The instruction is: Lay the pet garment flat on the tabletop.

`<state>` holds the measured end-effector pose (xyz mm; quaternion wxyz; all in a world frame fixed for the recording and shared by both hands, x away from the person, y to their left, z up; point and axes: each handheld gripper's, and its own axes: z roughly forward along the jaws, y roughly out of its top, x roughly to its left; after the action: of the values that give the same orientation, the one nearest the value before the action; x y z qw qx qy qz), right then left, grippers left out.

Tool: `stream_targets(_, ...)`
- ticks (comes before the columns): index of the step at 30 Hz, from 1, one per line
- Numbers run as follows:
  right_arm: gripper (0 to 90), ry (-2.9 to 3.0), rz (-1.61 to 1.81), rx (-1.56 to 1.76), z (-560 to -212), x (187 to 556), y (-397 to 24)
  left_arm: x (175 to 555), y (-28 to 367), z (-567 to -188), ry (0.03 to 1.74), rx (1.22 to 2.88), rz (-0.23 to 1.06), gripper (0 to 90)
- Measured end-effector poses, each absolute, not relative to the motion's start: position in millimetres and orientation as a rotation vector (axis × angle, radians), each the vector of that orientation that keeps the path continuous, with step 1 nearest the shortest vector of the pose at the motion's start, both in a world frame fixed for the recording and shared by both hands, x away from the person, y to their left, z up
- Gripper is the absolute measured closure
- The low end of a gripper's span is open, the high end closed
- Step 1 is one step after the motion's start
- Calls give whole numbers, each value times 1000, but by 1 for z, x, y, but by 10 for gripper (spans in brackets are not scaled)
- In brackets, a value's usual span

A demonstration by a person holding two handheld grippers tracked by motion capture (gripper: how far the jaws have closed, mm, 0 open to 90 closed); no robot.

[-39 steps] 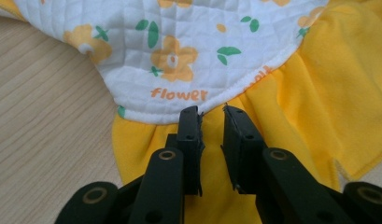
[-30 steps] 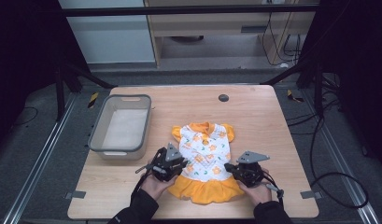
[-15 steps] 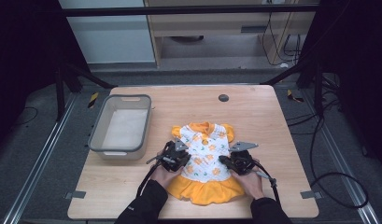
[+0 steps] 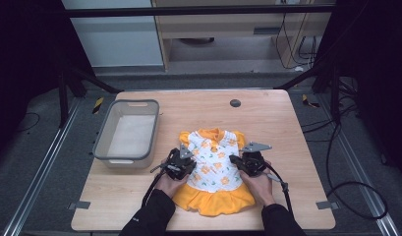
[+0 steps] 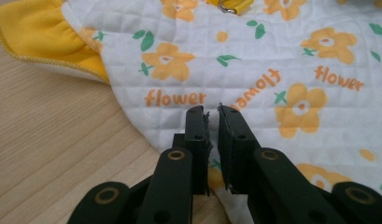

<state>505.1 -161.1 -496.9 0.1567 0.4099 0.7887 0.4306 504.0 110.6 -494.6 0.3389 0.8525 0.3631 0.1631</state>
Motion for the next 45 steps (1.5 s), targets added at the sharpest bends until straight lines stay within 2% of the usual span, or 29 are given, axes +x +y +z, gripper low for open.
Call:
stream_targets(9,900,2211,1121,1268,-508,526,-162,505,111,-495,948,2217,452,808)
stream_targets(15,900,2197,1143,1254,-506,524,-164,501,116,-487,950,2183,433,737)
stream_targets(22,895,2151,1220,1233,-487,514,-173,484,128,-468,905,2139,450,662)
stream_targets(31,717,2109,1263,1190,-465,486,-187,458,160,-451,876,2092,439,581)
stream_targets(33,641,2105,1256,1178,-464,477,-192,449,169,-450,863,2084,448,573)
stream_targets(45,365,2066,1277,1199,-465,438,-223,417,214,-453,924,2050,483,472)
